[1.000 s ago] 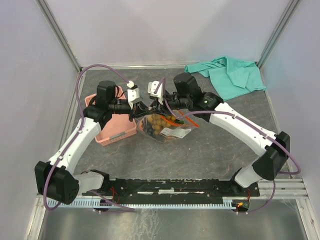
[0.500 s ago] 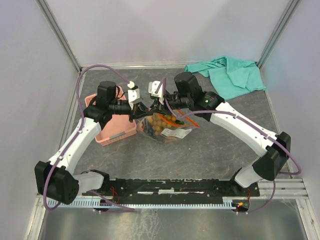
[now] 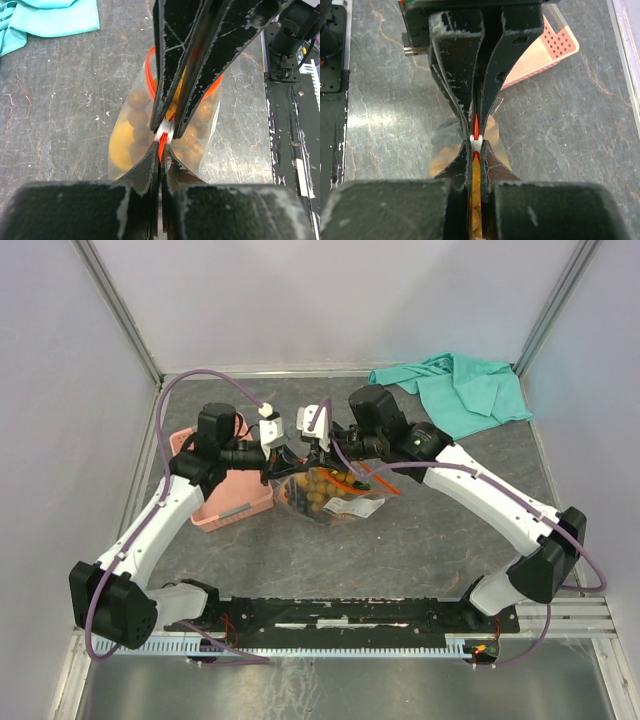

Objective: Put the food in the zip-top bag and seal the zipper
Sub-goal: Zip the zipper food storage bag at the center of the board.

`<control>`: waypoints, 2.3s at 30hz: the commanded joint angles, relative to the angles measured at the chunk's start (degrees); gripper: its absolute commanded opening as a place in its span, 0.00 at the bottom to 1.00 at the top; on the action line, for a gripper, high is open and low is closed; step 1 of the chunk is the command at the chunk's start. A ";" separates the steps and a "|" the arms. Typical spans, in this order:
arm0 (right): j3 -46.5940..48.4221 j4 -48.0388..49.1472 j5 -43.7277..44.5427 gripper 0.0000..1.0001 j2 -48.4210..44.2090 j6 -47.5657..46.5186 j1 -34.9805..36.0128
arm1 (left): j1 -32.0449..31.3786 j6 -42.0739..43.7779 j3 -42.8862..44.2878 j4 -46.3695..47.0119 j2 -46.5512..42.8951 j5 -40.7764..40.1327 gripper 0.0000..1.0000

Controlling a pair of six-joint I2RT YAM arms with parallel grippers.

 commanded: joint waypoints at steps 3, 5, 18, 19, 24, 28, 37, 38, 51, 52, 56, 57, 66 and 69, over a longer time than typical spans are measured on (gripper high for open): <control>-0.82 -4.13 6.82 0.02 -6.43 -1.27 0.07 | 0.24 -8.24 0.47 6.13 -2.34 -4.26 0.03; -1.46 -5.07 8.55 0.02 -7.60 -1.29 0.00 | 0.25 -10.34 -0.54 8.19 -2.96 -5.78 0.03; -5.57 -12.55 19.01 0.02 -15.06 -0.59 -0.14 | 0.28 -17.02 -5.11 11.03 -5.47 -17.40 0.03; -5.75 -13.12 19.61 0.02 -15.52 -0.48 -0.14 | 0.22 -17.18 -5.52 11.08 -5.57 -18.24 0.03; -7.74 -14.49 21.42 0.02 -17.90 0.53 -0.22 | 0.24 -17.77 -6.60 11.25 -5.62 -20.24 0.03; -9.10 -15.59 22.82 0.02 -19.14 1.44 -0.22 | 0.26 -18.24 -7.20 11.66 -5.64 -21.60 0.03; -13.83 -12.73 21.21 0.02 -22.21 3.54 -0.31 | 0.04 -18.68 -7.14 11.89 -5.94 -15.87 0.07; -13.96 -12.21 20.77 0.02 -21.96 3.74 -0.30 | -0.33 -18.52 -6.72 12.01 -6.19 -15.10 0.17; -14.12 -11.77 18.37 0.02 -20.43 3.56 -0.31 | -14.40 -1.16 0.83 9.96 -2.65 -13.86 0.61; -14.19 -11.90 18.02 0.02 -20.34 3.58 -0.31 | -14.85 0.45 1.92 8.84 -1.80 -13.91 0.62; -14.11 -12.01 16.95 0.02 -19.91 4.06 -0.31 | -16.83 6.89 6.38 5.01 1.57 -14.66 0.62; -14.18 -11.92 16.84 0.02 -19.88 4.23 -0.32 | -17.34 8.06 7.02 4.39 2.30 -14.47 0.62; -14.27 -10.75 16.75 0.02 -19.43 4.47 -0.32 | -19.86 9.00 7.10 2.91 7.90 -7.52 0.60; -14.42 -10.41 16.56 0.02 -19.08 4.43 -0.27 | -20.04 8.80 6.64 3.65 9.35 -7.24 0.56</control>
